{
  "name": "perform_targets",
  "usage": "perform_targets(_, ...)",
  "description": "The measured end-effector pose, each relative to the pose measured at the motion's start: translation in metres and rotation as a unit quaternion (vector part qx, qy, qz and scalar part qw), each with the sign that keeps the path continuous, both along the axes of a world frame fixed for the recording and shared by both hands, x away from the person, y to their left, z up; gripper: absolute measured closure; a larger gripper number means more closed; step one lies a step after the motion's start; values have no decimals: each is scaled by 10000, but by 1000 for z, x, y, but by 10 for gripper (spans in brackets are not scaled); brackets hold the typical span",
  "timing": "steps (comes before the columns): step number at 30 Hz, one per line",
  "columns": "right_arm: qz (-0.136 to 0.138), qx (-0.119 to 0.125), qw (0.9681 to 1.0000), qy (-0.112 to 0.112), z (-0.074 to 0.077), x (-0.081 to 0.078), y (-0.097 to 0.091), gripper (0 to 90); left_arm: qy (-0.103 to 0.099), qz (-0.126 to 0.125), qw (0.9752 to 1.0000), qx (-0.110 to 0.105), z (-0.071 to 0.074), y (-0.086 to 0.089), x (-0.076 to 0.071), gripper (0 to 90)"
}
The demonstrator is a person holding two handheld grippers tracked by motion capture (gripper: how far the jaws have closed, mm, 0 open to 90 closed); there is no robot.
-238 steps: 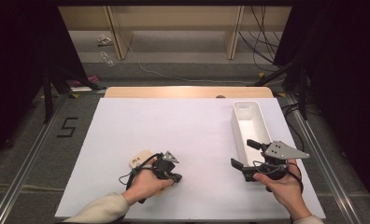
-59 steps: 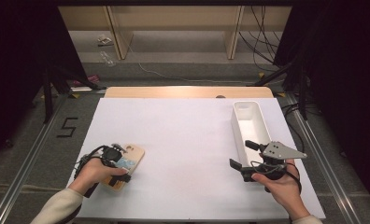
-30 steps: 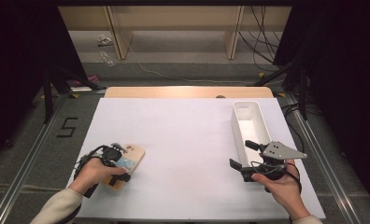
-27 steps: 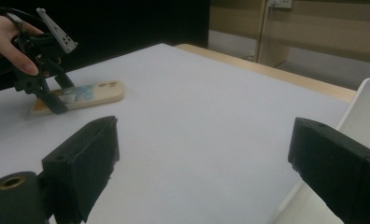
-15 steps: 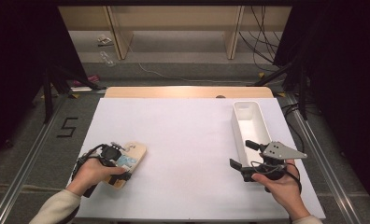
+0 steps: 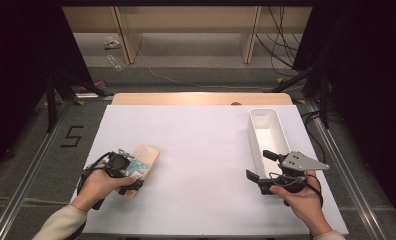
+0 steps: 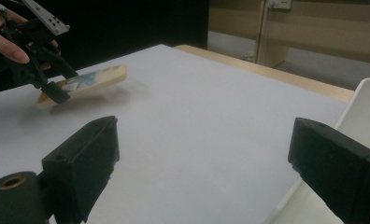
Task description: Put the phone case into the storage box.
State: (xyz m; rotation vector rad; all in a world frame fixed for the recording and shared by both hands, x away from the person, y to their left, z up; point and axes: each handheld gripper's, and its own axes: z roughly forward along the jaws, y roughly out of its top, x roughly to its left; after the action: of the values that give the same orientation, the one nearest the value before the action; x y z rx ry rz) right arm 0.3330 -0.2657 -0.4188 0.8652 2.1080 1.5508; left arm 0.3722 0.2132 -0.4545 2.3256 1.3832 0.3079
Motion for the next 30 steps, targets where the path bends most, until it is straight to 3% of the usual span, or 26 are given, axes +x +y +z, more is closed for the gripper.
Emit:
perform_targets(10, -7, -3, 10000, 1, 0, 0, 0, 97, -498, -60, 9984, -261, 5, -5, -1, 113)
perform_targets(18, -9, -10, 10000, -8, 0, 0, 0, 97, -1071, -109, 9932, -452, 8, -8, -2, 113)
perform_targets(30, -19, -8, 10000, -14, 0, 0, 0, 97, -1537, -94, 9860, -638, 12, -10, -5, 113)
